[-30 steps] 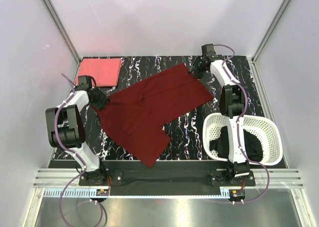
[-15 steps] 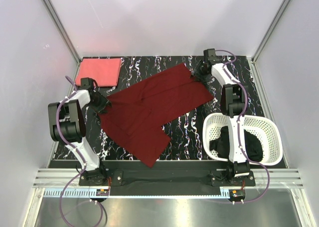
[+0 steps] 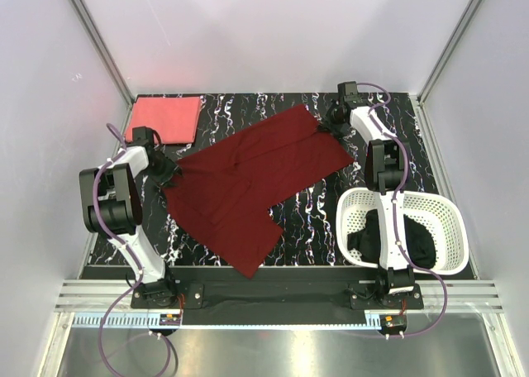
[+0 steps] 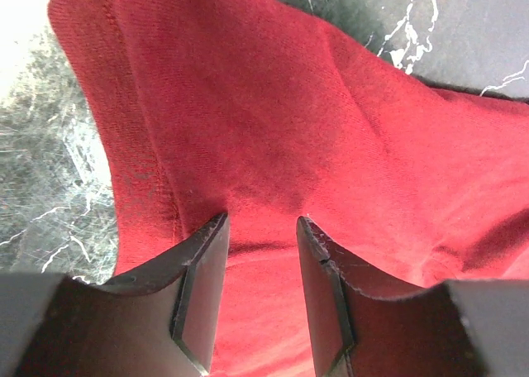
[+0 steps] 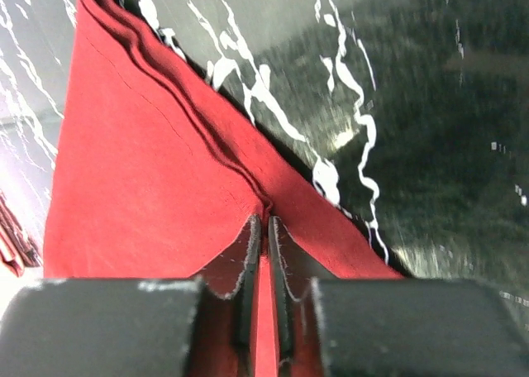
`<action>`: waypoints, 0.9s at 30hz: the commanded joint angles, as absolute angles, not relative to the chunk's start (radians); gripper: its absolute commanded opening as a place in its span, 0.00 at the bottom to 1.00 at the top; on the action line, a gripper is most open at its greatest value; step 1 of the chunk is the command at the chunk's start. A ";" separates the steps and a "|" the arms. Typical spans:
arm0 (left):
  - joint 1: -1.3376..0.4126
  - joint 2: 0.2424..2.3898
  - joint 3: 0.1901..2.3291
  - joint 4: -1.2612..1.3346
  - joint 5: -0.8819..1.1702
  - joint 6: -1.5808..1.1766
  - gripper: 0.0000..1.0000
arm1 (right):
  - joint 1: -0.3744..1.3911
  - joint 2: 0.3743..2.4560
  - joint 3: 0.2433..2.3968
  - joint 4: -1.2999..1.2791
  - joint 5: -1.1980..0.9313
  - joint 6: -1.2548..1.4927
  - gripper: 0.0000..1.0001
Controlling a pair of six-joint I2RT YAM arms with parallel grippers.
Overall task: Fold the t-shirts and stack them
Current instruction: Fold the tshirt
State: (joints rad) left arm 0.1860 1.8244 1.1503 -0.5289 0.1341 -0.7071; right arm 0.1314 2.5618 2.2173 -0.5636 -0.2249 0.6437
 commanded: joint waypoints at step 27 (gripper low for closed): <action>0.077 1.634 1.213 -0.707 -0.053 -0.575 0.55 | 0.046 2.496 2.405 -0.828 -0.082 0.491 0.66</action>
